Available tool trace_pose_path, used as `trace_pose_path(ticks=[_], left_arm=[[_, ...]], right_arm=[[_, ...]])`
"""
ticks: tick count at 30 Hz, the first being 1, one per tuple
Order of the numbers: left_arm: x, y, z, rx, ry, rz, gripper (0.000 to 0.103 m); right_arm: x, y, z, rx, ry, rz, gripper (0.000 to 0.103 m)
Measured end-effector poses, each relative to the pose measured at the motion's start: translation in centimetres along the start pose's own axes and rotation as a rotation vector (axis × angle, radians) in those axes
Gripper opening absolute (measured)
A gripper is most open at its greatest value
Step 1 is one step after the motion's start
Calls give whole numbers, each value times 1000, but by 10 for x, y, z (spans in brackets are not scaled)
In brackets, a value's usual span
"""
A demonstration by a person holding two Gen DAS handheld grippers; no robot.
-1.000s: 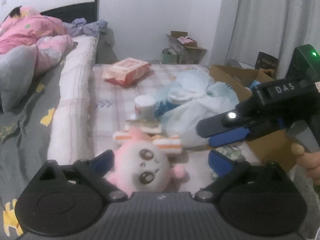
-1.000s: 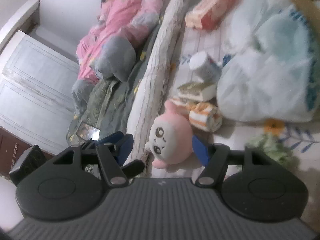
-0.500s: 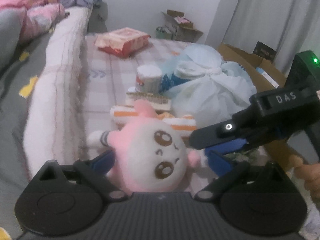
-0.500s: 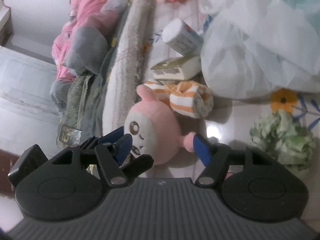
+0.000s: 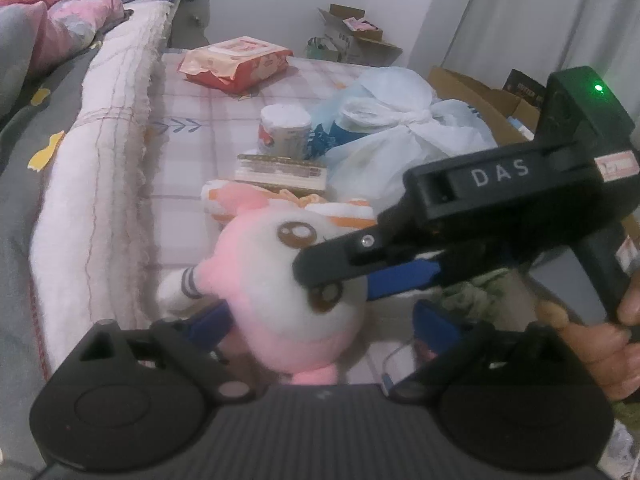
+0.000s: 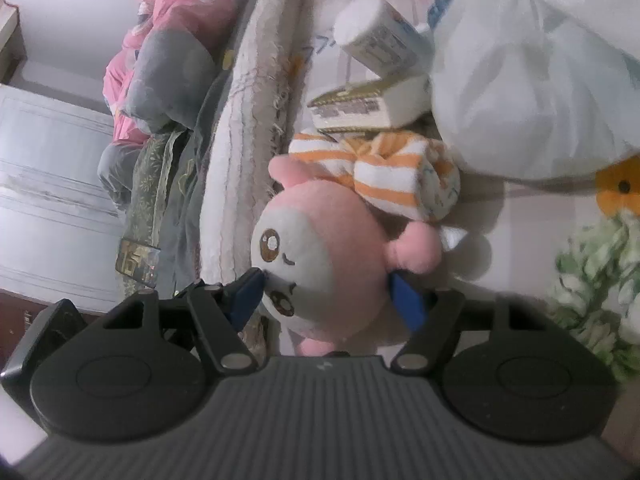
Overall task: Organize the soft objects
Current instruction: 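Lower the right tool onto the pink plush toy and close on it, then carry the pink plush toy with the right tool into the cardboard box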
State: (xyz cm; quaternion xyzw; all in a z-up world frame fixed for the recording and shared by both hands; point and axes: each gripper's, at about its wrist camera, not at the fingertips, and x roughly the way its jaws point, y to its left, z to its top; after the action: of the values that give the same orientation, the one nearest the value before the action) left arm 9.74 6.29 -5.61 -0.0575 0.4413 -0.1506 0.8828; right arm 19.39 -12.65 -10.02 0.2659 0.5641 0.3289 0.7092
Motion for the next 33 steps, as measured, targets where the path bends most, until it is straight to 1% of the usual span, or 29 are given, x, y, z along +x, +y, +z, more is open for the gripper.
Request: trace_pose_path(ticks=[5, 10, 12, 14, 16, 19, 23, 28, 29, 33], left_arm=[[-16, -9, -1, 4, -28, -9, 97], [-32, -25, 1, 27, -48, 14, 97], [-37, -31, 2, 26, -56, 19, 95], [-42, -35, 4, 29, -68, 26, 90], [-48, -41, 5, 39, -81, 37, 88], [-54, -51, 9, 54, -99, 45, 86], [-62, -70, 16, 96, -135, 57, 81], [-64, -99, 27, 155, -174, 40, 81], [-64, -105, 30, 165, -178, 32, 79], [-58, -135, 43, 217, -189, -16, 79]], right_arm=[[-15, 10, -4, -38, -31, 6, 63], [-36, 19, -12, -64, -65, 23, 62], [-42, 21, -15, -69, -76, 30, 62], [-51, 23, -18, -76, -91, 34, 62], [-60, 24, -22, -80, -109, 39, 62], [-74, 25, -26, -84, -133, 50, 62], [-98, 27, -31, -97, -180, 52, 62], [-135, 26, -36, -117, -261, 36, 62], [-143, 25, -37, -122, -277, 30, 62], [-179, 18, -40, -135, -348, -6, 62]])
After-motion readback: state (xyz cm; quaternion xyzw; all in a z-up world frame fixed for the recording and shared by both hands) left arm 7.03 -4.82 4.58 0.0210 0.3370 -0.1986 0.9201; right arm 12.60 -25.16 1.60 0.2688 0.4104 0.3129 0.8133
